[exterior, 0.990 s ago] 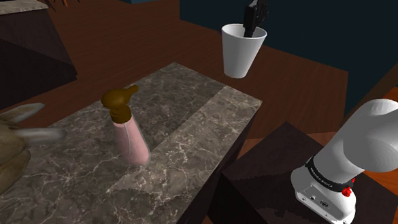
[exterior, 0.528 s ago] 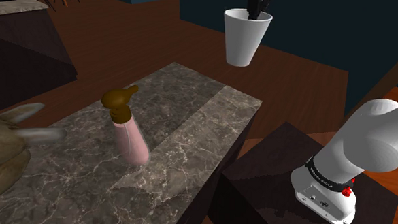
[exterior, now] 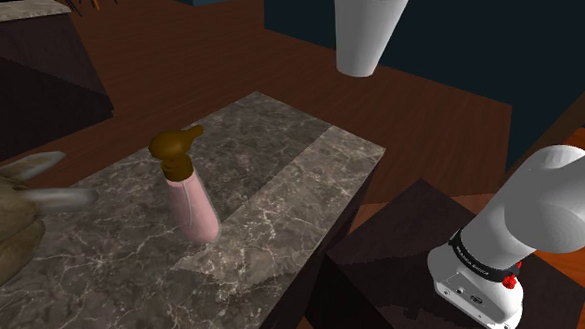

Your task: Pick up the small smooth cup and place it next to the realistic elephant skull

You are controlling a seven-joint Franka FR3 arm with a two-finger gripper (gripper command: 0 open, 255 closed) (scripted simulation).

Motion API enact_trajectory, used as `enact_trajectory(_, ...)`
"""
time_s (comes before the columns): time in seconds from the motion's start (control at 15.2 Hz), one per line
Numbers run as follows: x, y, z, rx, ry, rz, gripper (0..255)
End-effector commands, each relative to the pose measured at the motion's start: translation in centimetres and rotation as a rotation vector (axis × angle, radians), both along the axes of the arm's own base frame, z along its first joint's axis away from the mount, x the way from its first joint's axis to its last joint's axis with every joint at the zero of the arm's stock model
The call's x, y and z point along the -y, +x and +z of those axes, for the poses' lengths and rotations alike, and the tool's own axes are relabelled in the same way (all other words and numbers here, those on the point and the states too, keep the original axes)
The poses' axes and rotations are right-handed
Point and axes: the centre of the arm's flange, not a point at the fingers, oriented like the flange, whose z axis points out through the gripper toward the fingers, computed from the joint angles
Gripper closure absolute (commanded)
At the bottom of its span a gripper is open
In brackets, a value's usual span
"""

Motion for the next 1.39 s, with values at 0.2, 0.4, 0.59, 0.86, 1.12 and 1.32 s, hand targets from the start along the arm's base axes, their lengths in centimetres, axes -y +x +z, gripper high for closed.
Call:
enact_trajectory(0.2,0.0,0.0,2.6,0.000,0.000,0.000,255)
enact_trajectory(0.4,0.0,0.0,4.2,0.000,0.000,0.000,255)
enact_trajectory(0.59,-1.3,-0.3,5.0,0.000,0.000,0.000,255)
enact_trajectory(0.86,-6.4,-1.5,5.0,0.000,0.000,0.000,255)
enact_trajectory(1.12,-11.6,-2.7,5.0,0.000,0.000,0.000,255)
enact_trajectory(1.32,-15.4,-3.7,5.0,0.000,0.000,0.000,255)
